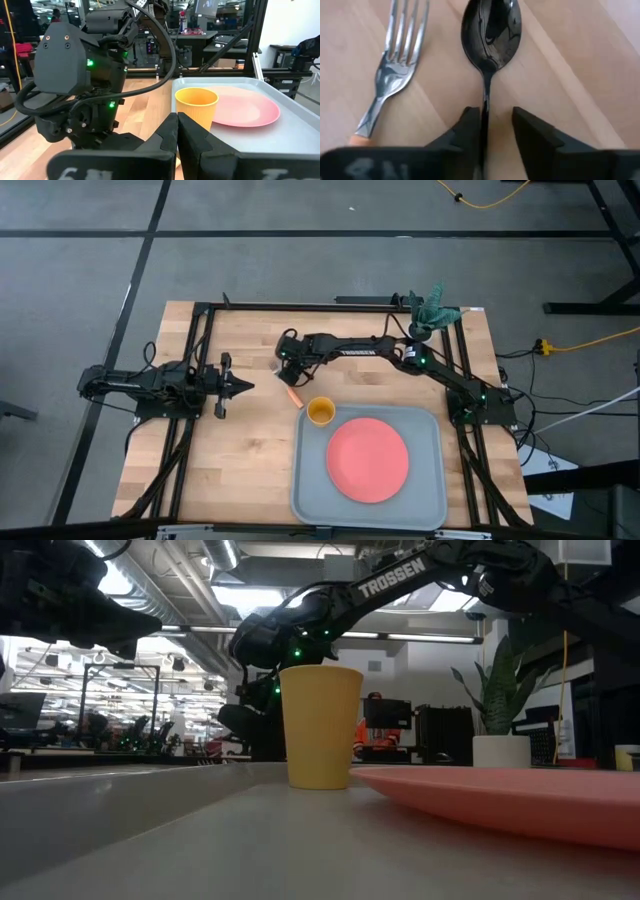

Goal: Pick and place plate/cup/fork/spoon on tray
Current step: Put the black spoon on the light blue serving tray to the right of the pink plate

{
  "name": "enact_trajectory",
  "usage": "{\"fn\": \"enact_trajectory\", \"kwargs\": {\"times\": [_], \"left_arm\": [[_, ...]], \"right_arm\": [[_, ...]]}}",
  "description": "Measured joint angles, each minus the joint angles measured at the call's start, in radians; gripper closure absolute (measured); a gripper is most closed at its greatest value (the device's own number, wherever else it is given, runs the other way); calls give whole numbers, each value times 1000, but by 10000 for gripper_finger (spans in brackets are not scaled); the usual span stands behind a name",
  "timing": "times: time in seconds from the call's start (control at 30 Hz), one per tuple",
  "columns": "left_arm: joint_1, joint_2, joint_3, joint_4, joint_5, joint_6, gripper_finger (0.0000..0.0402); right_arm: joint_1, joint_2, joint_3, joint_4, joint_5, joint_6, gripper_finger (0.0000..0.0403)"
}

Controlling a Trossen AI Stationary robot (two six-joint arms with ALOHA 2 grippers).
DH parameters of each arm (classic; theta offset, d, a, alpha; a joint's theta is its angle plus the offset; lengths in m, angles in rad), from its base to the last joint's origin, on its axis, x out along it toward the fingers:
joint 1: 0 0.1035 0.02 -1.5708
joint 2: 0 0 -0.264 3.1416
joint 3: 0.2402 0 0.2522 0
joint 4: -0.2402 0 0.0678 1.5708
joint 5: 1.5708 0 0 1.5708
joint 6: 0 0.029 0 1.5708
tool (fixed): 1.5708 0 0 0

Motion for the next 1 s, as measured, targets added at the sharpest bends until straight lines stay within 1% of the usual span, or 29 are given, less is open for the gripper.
{"fn": "enact_trajectory", "kwargs": {"times": [0.1, 0.2, 0.23, 0.43, 0.63, 0.73, 0.8, 0.87, 0.93, 1.0], "left_arm": [[0, 0, 0, 0, 0, 0, 401], [0, 0, 0, 0, 0, 0, 401], [0, 0, 0, 0, 0, 0, 401], [0, 0, 0, 0, 0, 0, 401], [0, 0, 0, 0, 0, 0, 401], [0, 0, 0, 0, 0, 0, 401], [0, 0, 0, 0, 0, 0, 401], [0, 0, 0, 0, 0, 0, 401], [0, 0, 0, 0, 0, 0, 401], [0, 0, 0, 0, 0, 0, 401]], "right_arm": [[-6, 0, 0, -3, -3, 0, 320], [-12, -1, 0, -3, -4, -3, 378], [-14, -2, 0, -3, -11, -10, 387], [-15, -26, -5, -3, -19, -38, 397], [-14, -117, -2, -84, -11, -48, 399], [-14, -153, -4, -180, -10, -38, 400], [-14, -187, -4, -277, -8, -2, 401], [-13, -224, -2, -421, 26, 80, 401], [-12, -249, -2, -583, 91, 175, 401], [-5, -273, -4, -722, 119, 271, 401]]}}
